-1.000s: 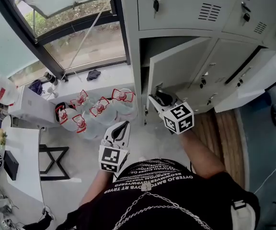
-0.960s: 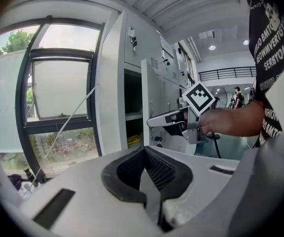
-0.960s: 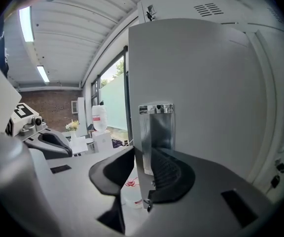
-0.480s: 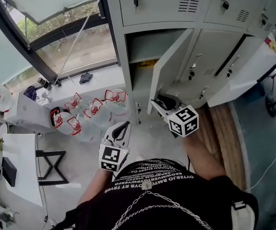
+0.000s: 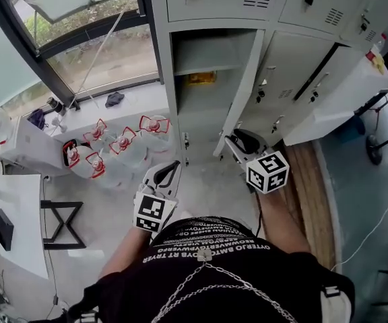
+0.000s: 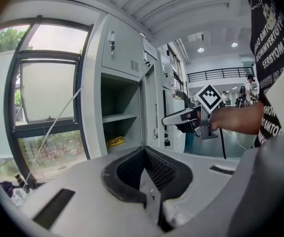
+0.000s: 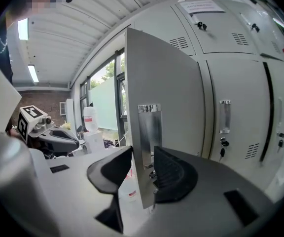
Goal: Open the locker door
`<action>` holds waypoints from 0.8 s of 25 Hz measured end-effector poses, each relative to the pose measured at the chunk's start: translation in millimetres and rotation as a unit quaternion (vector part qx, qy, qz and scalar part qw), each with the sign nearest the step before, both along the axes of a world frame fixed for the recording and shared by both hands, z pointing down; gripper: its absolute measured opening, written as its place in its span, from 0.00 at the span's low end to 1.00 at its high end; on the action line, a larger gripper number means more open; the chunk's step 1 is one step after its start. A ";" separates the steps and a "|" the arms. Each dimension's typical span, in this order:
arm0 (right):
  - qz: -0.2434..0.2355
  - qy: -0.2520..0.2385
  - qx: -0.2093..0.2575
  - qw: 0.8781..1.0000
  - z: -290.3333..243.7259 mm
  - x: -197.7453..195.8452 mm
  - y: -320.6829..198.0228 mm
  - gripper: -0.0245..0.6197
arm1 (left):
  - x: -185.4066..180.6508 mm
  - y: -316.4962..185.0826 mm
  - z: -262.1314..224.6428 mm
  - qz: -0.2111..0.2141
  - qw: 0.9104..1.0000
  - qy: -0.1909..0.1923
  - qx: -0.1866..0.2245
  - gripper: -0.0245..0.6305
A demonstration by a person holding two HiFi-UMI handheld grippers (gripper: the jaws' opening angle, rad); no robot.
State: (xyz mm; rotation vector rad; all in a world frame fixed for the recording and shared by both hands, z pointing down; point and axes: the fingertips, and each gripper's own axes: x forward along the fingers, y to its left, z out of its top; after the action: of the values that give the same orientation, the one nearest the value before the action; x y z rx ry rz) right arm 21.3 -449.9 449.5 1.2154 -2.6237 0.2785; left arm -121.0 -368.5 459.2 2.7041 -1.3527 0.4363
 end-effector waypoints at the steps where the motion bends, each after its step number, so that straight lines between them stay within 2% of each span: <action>1: 0.003 0.002 0.001 1.000 0.0 4.8 2.6 0.25 | 2.7 1.7 -1.9 0.000 1.000 0.000 0.003 0.04; 11: 0.033 0.011 0.011 0.999 0.6 61.4 27.0 0.14 | 35.9 34.1 -8.1 -0.010 1.000 0.001 0.013 0.04; 17: 0.063 0.019 0.014 0.998 2.9 105.9 31.2 0.10 | 56.7 70.4 -5.4 -0.030 0.999 0.016 0.000 0.04; 20: 0.062 0.021 0.010 0.998 4.5 122.0 28.7 0.10 | 69.2 94.9 -2.1 -0.038 0.999 0.014 -0.008 0.04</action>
State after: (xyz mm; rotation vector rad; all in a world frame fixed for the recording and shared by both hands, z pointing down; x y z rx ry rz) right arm 143.3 -421.2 454.1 1.3792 -2.5259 0.2463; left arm -51.8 -273.6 457.1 2.6245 -1.4334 0.4007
